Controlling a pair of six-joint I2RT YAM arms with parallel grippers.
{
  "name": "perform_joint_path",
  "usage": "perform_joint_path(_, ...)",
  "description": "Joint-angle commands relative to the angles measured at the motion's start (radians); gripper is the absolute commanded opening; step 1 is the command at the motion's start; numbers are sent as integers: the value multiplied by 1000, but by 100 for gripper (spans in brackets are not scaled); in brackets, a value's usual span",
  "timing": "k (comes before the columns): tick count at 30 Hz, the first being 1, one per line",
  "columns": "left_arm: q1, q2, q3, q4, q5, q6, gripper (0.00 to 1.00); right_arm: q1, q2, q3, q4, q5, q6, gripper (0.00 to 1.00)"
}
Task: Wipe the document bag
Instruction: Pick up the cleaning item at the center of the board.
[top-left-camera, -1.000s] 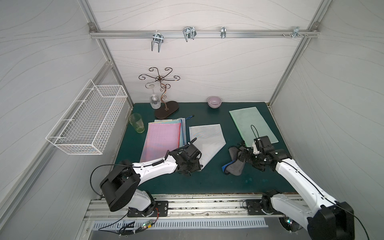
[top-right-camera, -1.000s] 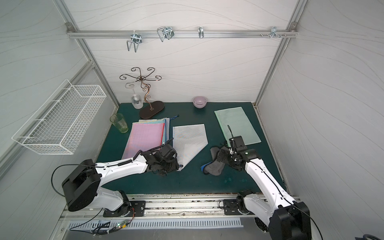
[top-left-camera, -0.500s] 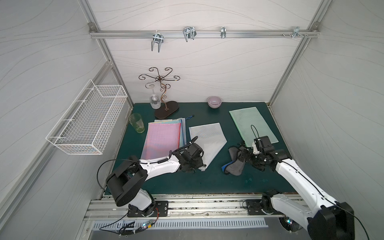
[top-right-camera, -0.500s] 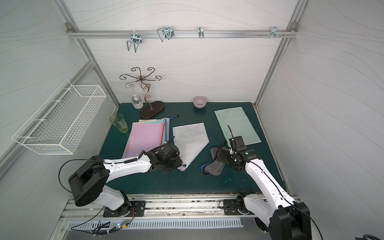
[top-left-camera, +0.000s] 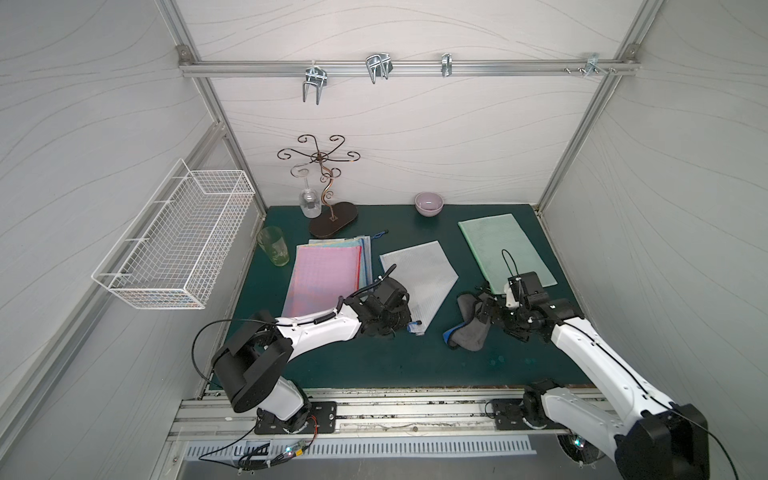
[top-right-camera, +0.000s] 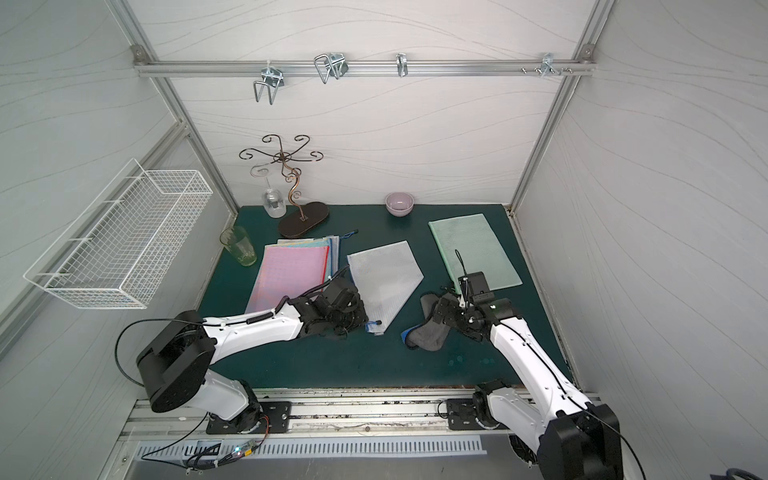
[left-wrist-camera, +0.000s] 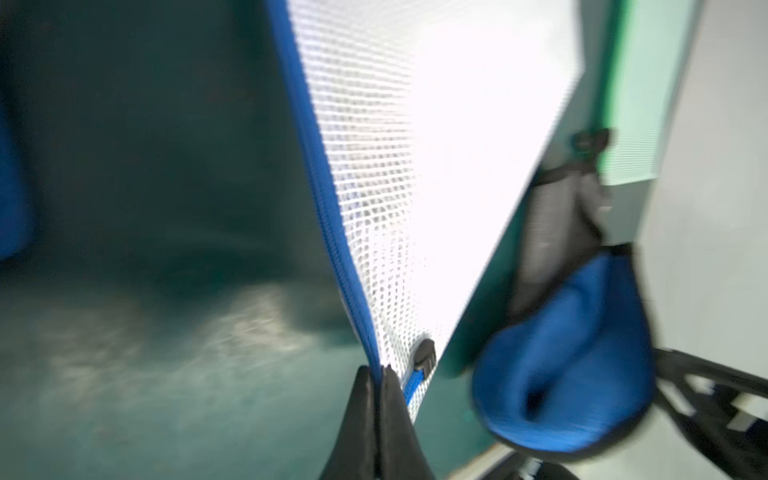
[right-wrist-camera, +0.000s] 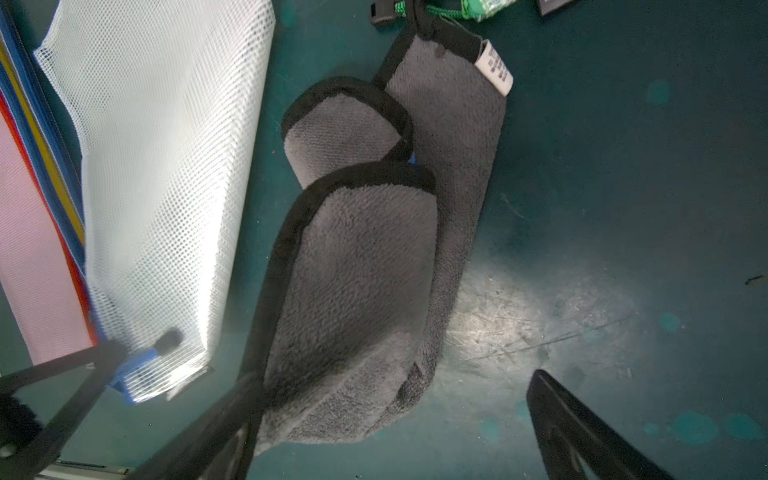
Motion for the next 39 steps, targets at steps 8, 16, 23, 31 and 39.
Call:
perform_joint_path(8,7,-48,-77,159,60,-70,0,8,-15,-28,3,3,-15,99)
perform_joint_path(16,38,-91,-67,258,120,-178,0,2,-15,-33,-7,28,-21,99)
perform_joint_path(23,59,-184,151,249,188,-291,0,-13,-39,-29,-28,59,-10,99)
perform_joint_path(31,160,-386,-9,299,127,-411,0,-32,-52,-35,-26,74,-5,99)
perform_joint_path(39,173,-339,-269,377,289,-382,0,-35,-102,-13,-55,76,-1,95)
